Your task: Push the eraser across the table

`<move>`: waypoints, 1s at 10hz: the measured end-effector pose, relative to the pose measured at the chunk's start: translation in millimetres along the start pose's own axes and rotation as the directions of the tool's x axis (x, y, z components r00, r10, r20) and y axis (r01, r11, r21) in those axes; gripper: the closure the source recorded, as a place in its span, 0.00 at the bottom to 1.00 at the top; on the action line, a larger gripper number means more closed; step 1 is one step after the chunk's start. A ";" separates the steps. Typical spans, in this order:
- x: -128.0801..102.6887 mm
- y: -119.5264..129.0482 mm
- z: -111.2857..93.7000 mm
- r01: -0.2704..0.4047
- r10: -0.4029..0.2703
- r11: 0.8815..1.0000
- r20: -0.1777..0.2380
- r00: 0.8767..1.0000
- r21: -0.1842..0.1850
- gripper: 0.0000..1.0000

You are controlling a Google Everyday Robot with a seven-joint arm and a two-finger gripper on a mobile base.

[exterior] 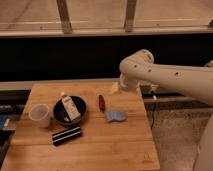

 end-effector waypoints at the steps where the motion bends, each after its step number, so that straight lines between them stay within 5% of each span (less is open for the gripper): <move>1: 0.0 0.0 0.0 0.000 0.000 1.000 0.000 1.000 0.000 0.20; 5: 0.7 -0.2 0.8 0.004 -0.004 1.000 -0.002 1.000 0.004 0.30; 10: 22.7 33.8 11.9 0.183 -0.182 0.982 -0.025 0.983 0.055 0.82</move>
